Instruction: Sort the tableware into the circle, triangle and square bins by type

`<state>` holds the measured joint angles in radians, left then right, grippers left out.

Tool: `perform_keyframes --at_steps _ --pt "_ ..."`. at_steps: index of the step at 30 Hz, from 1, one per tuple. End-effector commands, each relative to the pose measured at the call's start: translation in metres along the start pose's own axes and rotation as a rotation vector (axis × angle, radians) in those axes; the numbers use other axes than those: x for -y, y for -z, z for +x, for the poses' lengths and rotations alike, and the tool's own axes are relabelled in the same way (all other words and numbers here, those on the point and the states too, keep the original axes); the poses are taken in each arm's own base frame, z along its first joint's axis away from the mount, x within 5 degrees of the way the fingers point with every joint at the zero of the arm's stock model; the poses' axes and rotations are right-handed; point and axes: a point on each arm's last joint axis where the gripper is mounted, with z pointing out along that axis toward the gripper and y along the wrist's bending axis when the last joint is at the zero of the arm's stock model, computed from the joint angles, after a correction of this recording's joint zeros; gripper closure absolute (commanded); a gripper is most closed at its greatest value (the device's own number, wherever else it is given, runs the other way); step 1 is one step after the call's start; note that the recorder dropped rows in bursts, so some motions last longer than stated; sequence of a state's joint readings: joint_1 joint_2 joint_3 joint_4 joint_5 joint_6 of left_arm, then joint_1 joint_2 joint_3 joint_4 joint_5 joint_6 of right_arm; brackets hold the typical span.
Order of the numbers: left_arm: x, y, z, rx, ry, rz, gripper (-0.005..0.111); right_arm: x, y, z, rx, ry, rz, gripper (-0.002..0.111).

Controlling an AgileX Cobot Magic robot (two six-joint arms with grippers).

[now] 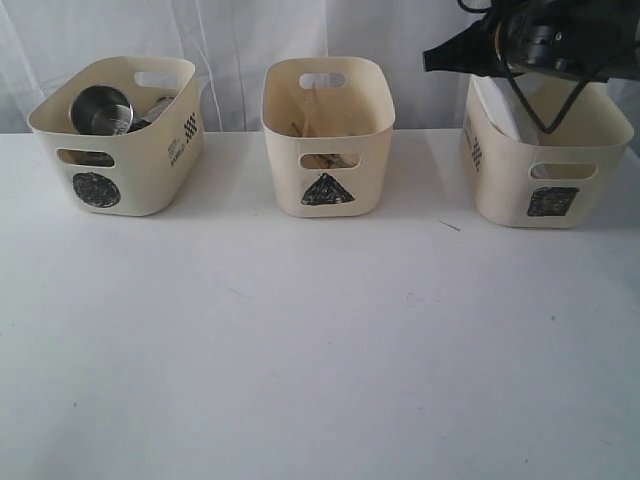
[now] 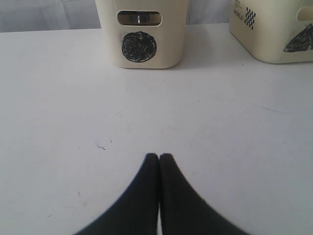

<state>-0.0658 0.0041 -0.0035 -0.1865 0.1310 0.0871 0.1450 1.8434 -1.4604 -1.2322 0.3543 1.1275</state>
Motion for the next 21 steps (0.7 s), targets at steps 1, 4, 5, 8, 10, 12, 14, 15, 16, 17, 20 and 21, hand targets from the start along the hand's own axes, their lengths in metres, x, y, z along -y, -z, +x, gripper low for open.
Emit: perform_keyframes --at_steps 1,4,5,8,10,12,14,15,16,17,20,21 --pt "0.000 0.000 0.001 0.005 0.004 0.005 0.107 0.016 0.019 -0.017 0.031 -0.022 0.064 0.088" --pt "0.000 0.000 0.001 0.005 0.004 0.005 0.107 0.025 0.035 -0.026 0.042 -0.024 0.097 0.088" --pt "0.000 0.000 0.001 0.005 0.004 0.005 0.107 0.026 0.043 -0.030 0.057 0.009 0.081 0.089" --pt "0.000 0.000 0.001 0.005 0.004 0.005 0.107 0.034 0.075 -0.036 0.085 0.000 0.040 0.096" --pt "0.000 0.000 0.001 0.005 0.004 0.005 0.107 0.042 0.100 -0.032 0.094 -0.028 0.037 0.104" --pt "0.000 0.000 0.001 0.005 0.004 0.005 0.107 0.050 0.127 -0.023 0.104 -0.035 0.032 0.108" --pt "0.000 0.000 0.001 0.005 0.004 0.005 0.107 0.055 0.152 -0.011 0.120 -0.025 0.016 0.108" --pt "0.000 0.000 0.001 0.005 0.004 0.005 0.107 0.058 0.165 -0.003 0.130 -0.022 0.003 0.108" --pt "0.000 0.000 0.001 0.005 0.004 0.005 0.107 0.060 0.178 0.006 0.146 -0.020 -0.015 0.108" --pt "0.000 0.000 0.001 0.005 0.004 0.005 0.107 0.061 0.188 0.014 0.156 -0.016 -0.030 0.108" --pt "0.000 0.000 0.001 0.005 0.004 0.005 0.107 0.066 0.223 0.045 0.195 -0.020 -0.073 0.108" --pt "0.000 0.000 0.001 0.005 0.004 0.005 0.107 0.069 0.236 0.060 0.203 -0.030 -0.076 0.108"
